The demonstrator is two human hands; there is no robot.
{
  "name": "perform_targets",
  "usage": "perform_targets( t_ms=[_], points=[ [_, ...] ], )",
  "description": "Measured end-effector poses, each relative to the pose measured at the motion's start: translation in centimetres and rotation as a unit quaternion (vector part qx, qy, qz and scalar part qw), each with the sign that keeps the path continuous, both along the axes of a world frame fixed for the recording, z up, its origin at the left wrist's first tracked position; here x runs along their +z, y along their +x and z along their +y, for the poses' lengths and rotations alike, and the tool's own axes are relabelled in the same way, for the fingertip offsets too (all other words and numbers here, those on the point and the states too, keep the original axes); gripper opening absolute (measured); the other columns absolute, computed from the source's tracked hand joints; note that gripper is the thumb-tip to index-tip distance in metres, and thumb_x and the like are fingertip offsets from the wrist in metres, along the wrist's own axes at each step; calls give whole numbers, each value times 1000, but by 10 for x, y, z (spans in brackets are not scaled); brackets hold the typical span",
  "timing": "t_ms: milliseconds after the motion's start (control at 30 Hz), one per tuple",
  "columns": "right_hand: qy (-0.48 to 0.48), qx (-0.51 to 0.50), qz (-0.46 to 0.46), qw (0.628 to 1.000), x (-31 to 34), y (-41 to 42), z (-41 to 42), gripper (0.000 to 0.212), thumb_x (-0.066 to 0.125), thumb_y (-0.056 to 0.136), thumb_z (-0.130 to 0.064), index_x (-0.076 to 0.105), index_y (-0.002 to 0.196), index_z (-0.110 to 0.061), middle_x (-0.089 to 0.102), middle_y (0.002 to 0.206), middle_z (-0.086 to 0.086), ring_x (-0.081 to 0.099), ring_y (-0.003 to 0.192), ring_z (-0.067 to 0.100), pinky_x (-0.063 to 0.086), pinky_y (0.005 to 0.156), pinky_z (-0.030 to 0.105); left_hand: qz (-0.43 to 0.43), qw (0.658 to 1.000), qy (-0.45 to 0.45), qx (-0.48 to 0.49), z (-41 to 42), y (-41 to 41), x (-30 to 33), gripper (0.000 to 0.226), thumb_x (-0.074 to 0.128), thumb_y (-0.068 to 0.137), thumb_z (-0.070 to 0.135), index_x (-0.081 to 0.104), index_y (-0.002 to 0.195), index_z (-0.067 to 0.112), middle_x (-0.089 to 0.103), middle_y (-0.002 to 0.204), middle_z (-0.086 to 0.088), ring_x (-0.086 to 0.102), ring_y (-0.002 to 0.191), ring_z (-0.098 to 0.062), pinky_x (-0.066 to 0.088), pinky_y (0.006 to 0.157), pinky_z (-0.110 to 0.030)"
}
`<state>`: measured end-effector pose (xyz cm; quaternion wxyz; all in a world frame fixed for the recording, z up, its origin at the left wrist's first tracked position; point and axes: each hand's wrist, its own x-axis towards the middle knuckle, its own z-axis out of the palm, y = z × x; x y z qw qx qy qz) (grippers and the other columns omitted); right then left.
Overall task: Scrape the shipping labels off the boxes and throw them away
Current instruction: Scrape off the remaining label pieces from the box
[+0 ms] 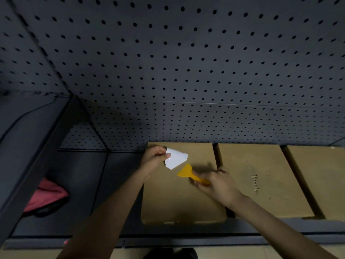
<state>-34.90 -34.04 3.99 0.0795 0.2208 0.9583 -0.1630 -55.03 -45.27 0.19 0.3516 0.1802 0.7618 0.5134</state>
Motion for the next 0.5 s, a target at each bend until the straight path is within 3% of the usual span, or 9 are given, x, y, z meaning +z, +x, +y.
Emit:
perform_targets(
  t_ms=[133, 233, 333, 433, 500],
  points=[
    [-28, -16, 23, 999, -3, -21, -4, 38, 44, 95, -47, 49, 132, -40, 73, 87, 3, 63, 92, 21, 29, 102, 28, -9, 1000, 5, 6, -4, -3, 1, 23, 68, 82, 13, 62, 103, 6, 63, 99, -5, 57, 94, -18, 44, 73, -18],
    [-4, -8, 1, 1000, 2, -7, 4, 39, 43, 94, -49, 46, 133, -45, 73, 95, 2, 61, 96, 22, 30, 98, 27, -20, 1000, 7, -6, -6, -4, 3, 19, 67, 83, 13, 62, 101, 9, 63, 95, -1, 58, 92, -16, 44, 73, -19],
    [-15, 0, -12, 1000, 7, -1, 2, 38, 45, 94, -48, 47, 131, -45, 72, 103, -3, 62, 99, 18, 32, 103, 29, -74, 995, 55, 44, -10, -11, 1, 17, 63, 85, 13, 62, 102, 9, 66, 99, -5, 61, 96, -22, 48, 80, -27],
    [-23, -11, 4, 1000, 4, -19, -7, 36, 43, 95, -46, 54, 128, -39, 72, 98, 1, 61, 100, 21, 31, 104, 30, -93, 990, 74, 69, -13, -14, -2, 22, 62, 86, 14, 62, 108, 8, 66, 105, -9, 61, 94, -20, 48, 76, -26],
    [-35, -13, 17, 999, -1, -36, -17, 35, 42, 95, -45, 56, 126, -35, 72, 98, 2, 61, 102, 22, 31, 108, 35, -121, 983, 99, 94, -11, -12, 0, 10, 60, 88, 14, 62, 98, 11, 65, 99, -8, 60, 88, -17, 47, 73, -24]
  ],
)
